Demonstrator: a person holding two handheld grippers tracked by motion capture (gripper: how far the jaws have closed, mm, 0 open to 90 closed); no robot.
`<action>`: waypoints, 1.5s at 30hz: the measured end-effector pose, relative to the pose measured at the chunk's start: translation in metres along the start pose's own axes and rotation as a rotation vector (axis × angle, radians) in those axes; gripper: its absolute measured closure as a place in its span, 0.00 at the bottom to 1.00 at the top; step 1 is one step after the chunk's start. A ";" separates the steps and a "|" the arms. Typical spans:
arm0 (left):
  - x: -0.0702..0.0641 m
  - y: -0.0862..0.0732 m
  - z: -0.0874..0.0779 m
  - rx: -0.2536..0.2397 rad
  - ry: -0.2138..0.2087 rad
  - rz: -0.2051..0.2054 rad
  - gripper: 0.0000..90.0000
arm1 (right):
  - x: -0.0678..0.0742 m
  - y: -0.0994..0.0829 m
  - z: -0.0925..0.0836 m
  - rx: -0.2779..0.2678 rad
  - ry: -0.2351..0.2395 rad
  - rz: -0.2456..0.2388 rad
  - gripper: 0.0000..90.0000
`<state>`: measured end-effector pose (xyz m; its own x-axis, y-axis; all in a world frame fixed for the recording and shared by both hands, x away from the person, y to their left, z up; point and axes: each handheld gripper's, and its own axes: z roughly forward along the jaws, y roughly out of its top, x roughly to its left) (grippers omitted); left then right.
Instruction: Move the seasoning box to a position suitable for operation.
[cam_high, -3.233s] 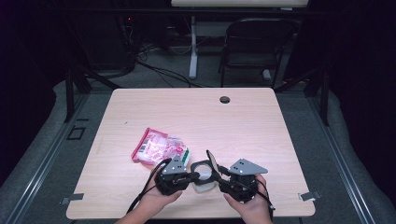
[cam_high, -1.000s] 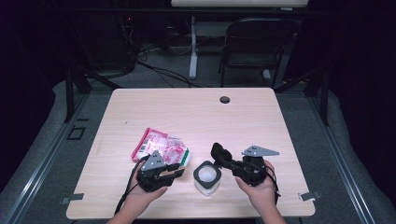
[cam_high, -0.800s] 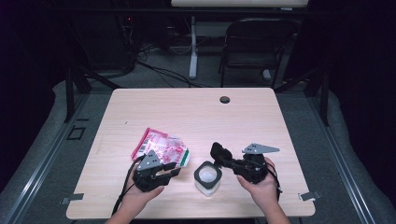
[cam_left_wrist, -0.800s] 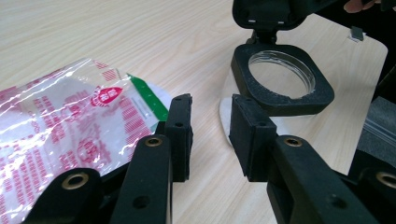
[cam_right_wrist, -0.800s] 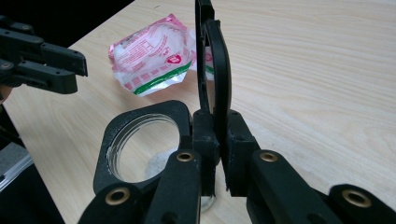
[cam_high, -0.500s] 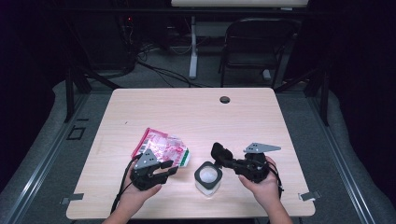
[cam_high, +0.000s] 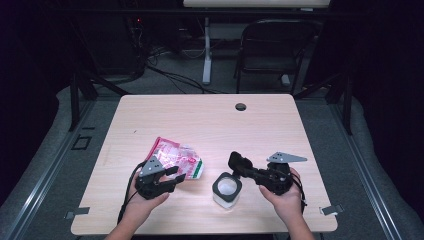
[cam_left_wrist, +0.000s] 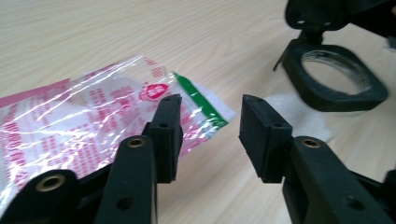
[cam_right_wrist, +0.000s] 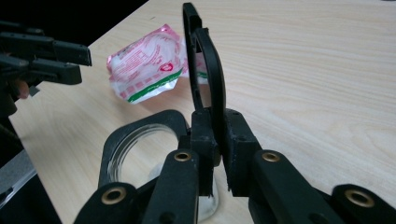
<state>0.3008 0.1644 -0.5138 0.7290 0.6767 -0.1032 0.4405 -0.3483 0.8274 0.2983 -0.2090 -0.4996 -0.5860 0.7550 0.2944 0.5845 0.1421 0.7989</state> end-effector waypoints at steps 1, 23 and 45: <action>0.000 0.000 0.000 0.000 0.000 0.000 0.63 | 0.000 0.000 0.000 0.000 0.000 0.000 0.93; 0.006 -0.015 0.023 0.097 0.090 0.120 0.50 | -0.009 -0.003 -0.001 -0.095 -0.047 0.041 0.79; -0.016 -0.020 0.055 0.247 0.294 0.459 0.47 | -0.001 -0.014 -0.007 -0.094 -0.052 0.011 0.72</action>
<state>0.3093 0.1253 -0.5591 0.7139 0.5599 0.4206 0.2493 -0.7644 0.5946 0.2866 -0.2165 -0.5075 -0.5489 0.7884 0.2776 0.5338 0.0751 0.8422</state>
